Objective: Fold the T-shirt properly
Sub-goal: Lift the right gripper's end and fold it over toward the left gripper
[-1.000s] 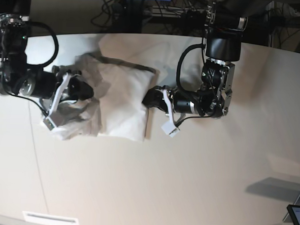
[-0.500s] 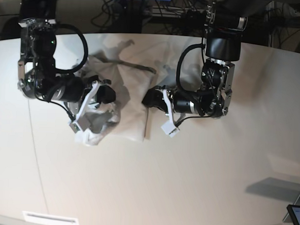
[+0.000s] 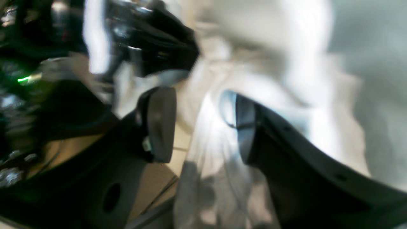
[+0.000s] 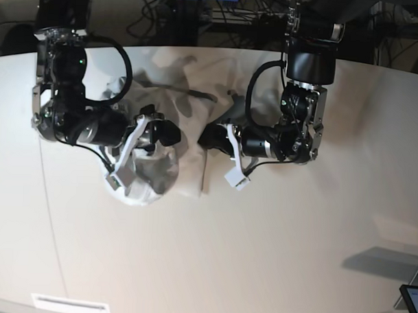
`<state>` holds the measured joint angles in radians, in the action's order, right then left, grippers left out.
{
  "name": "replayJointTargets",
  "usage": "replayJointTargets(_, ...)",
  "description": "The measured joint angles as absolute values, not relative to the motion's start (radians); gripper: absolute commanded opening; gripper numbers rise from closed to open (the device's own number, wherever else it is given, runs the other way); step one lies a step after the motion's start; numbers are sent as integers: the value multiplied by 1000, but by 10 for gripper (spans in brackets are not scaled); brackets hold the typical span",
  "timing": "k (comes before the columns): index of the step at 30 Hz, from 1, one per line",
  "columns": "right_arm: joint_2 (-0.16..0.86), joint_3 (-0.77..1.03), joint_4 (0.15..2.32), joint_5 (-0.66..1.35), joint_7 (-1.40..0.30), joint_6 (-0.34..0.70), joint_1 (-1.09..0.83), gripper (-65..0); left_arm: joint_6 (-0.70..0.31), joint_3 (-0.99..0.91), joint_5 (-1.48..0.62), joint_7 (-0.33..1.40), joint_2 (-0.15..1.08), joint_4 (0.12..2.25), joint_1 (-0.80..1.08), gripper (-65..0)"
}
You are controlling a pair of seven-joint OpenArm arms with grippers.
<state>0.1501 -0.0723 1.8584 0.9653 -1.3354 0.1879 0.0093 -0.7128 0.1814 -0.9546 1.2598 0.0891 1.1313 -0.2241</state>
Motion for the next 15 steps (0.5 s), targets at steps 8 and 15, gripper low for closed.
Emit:
replayJointTargets(8, 165, -72, 1861, 1113, -1326, 197, 30, -350, -715, 181, -957, 1260, 90, 1131, -224, -638)
replayJointTargets(15, 162, 44, 1860, 1261, -1328, 273, 31, -351, -716, 181, -958, 1260, 89, 1130, -224, -638)
